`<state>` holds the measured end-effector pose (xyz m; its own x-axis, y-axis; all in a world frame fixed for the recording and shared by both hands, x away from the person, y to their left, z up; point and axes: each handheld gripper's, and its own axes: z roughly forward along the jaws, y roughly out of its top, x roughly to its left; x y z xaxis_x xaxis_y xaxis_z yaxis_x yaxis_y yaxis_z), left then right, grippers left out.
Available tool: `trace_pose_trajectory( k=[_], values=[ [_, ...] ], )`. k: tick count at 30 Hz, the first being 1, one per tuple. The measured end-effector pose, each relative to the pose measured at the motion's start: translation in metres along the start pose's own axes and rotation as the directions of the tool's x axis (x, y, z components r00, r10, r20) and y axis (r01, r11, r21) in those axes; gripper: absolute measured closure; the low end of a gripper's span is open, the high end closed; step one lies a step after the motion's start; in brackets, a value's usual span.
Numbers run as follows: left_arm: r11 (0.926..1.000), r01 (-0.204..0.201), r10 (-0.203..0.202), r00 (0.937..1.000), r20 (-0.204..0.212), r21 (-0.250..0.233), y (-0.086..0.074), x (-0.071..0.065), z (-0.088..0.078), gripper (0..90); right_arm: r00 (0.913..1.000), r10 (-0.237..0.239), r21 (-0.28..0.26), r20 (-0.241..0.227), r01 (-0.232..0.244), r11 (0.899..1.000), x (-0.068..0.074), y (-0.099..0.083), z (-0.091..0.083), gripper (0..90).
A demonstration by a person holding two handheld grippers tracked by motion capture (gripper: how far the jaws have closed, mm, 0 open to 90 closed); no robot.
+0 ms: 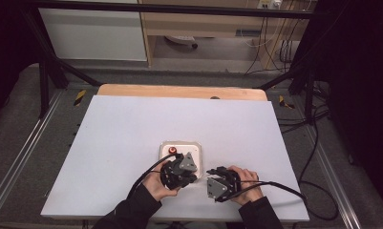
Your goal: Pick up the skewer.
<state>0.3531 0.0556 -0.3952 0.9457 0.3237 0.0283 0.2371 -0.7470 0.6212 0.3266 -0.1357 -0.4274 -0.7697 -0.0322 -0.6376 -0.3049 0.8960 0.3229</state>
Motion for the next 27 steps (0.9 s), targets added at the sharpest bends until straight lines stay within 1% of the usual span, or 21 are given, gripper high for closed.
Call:
trace_pose_trajectory(
  k=[2, 3, 4, 8, 9, 10, 11, 15, 17, 18, 19, 21, 22, 24, 26, 27],
  values=[
    [1.0, -0.002, 0.002, 1.0, -0.004, -0.002, 0.0, 0.001, 0.0, 88.6, 0.9995, -0.031, 0.005, 0.007, 0.031, 1.0, 0.0, 0.0, 0.003, 76.6],
    [1.0, -0.005, 0.005, 1.0, -0.005, -0.001, 0.0, 0.001, -0.001, 88.6, 0.9973, -0.073, 0.02, 0.002, 0.073, 0.997, -0.003, 0.0, 0.002, 78.0],
    [1.0, -0.005, 0.005, 1.0, -0.005, -0.002, -0.001, 0.002, -0.001, 88.6, 0.9962, -0.087, 0.021, 0.006, 0.087, 0.996, -0.004, 0.0, 0.003, 79.6],
    [1.0, -0.004, 0.004, 1.0, -0.001, -0.004, -0.002, 0.003, -0.001, 88.6, 0.9948, -0.102, 0.035, 0.006, 0.101, 0.994, -0.003, -0.001, 0.006, 83.9],
    [1.0, -0.004, 0.004, 1.0, 0.0, -0.003, -0.002, 0.003, -0.001, 88.6, 0.9931, -0.116, 0.039, 0.013, 0.116, 0.993, -0.004, -0.001, 0.007, 85.2],
    [1.0, -0.006, 0.006, 1.0, 0.001, -0.001, -0.002, 0.003, -0.002, 88.6, 0.9927, -0.119, 0.04, 0.015, 0.119, 0.992, -0.004, -0.001, 0.007, 87.3],
    [1.0, -0.006, 0.006, 1.0, 0.0, -0.002, -0.003, 0.003, -0.001, 88.6, 0.9928, -0.118, 0.044, 0.019, 0.117, 0.992, -0.004, -0.001, 0.007, 87.8],
    [1.0, 0.0, 0.0, 1.0, 0.002, -0.006, -0.003, 0.004, -0.002, 88.6, 0.9889, -0.147, 0.043, 0.02, 0.146, 0.988, -0.004, -0.001, 0.006, 88.8],
    [1.0, 0.007, -0.007, 0.9999, 0.009, 0.002, -0.003, 0.005, -0.001, 88.5, 0.9869, -0.16, 0.058, 0.022, 0.158, 0.986, -0.003, 0.001, 0.004, 88.9],
    [0.9999, 0.013, -0.013, 0.9999, 0.01, 0.005, -0.003, 0.005, -0.001, 88.0, 0.985, -0.171, 0.048, 0.025, 0.17, 0.984, -0.004, 0.001, 0.005, 89.0],
    [0.9997, 0.02, -0.02, 0.9998, 0.007, 0.012, -0.003, 0.006, -0.001, 87.4, 0.9838, -0.177, 0.052, 0.027, 0.176, 0.983, -0.004, 0.002, 0.004, 89.0],
    [0.9987, 0.043, -0.043, 0.9991, 0.001, 0.029, -0.003, 0.008, -0.002, 79.3, 0.9797, -0.197, 0.066, 0.036, 0.195, 0.979, -0.005, 0.005, 0.003, 89.0],
    [0.9977, 0.048, -0.049, 0.9987, 0.015, 0.048, -0.004, 0.009, -0.002, 79.0, 0.9769, -0.21, 0.066, 0.039, 0.207, 0.976, -0.006, 0.006, 0.003, 89.0],
    [0.9951, 0.063, -0.065, 0.9977, 0.02, 0.076, -0.004, 0.011, -0.003, 78.3, 0.9722, -0.231, 0.072, 0.04, 0.228, 0.971, -0.007, 0.009, 0.003, 89.0],
    [0.9928, 0.06, -0.062, 0.9979, 0.016, 0.104, -0.004, 0.012, -0.003, 79.0, 0.9638, -0.263, 0.09, 0.041, 0.259, 0.962, -0.008, 0.013, 0.004, 88.9],
    [0.9915, 0.065, -0.068, 0.9975, 0.021, 0.113, -0.005, 0.012, -0.003, 80.3, 0.9585, -0.283, 0.1, 0.037, 0.278, 0.955, -0.008, 0.015, 0.004, 88.9]
  ],
)
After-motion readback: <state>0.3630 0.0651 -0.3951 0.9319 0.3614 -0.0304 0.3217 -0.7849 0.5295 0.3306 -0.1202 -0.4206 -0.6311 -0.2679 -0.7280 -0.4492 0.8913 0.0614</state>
